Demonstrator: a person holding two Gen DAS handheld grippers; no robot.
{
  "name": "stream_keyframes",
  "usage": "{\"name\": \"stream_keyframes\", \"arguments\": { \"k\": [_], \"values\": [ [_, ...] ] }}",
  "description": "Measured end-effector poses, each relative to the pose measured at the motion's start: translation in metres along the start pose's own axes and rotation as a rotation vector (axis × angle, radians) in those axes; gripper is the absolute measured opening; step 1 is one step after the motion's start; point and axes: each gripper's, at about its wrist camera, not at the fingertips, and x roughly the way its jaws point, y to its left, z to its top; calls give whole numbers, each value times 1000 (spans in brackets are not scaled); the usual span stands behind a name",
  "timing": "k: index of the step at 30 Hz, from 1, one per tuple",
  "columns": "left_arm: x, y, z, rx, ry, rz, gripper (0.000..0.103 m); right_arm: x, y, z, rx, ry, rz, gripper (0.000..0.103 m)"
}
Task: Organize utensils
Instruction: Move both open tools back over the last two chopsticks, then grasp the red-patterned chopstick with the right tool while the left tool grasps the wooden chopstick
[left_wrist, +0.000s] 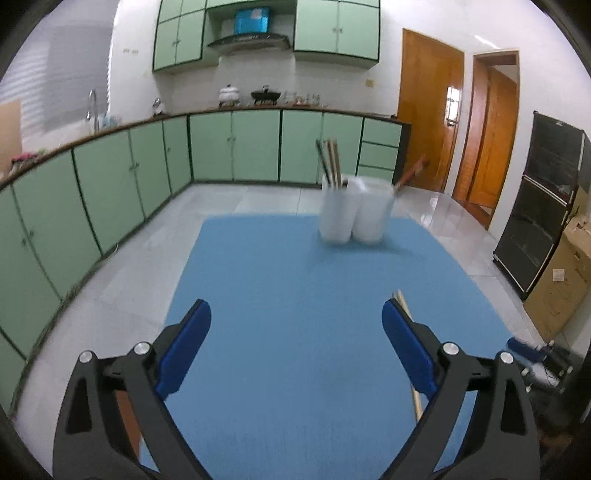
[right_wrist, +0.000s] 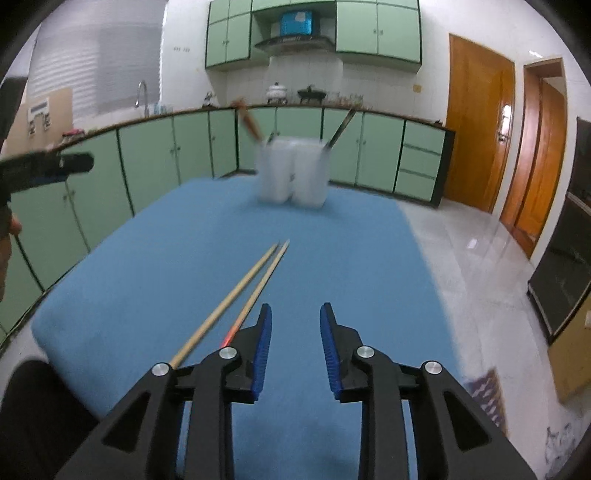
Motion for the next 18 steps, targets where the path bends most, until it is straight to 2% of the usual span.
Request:
{"name": "stream_keyframes", "arguments": {
  "k": [5,9,18],
  "values": [
    [-8,2,-50,-27,37,27,94,2,37,-41,11,50,50,29],
    [-12,4,-74,-56,52,30,94,11,49,-48,-6,69,47,32],
    [-4,6,-92,-102,83,32,94,29,49,-47,-19,41,18,35]
  ]
}}
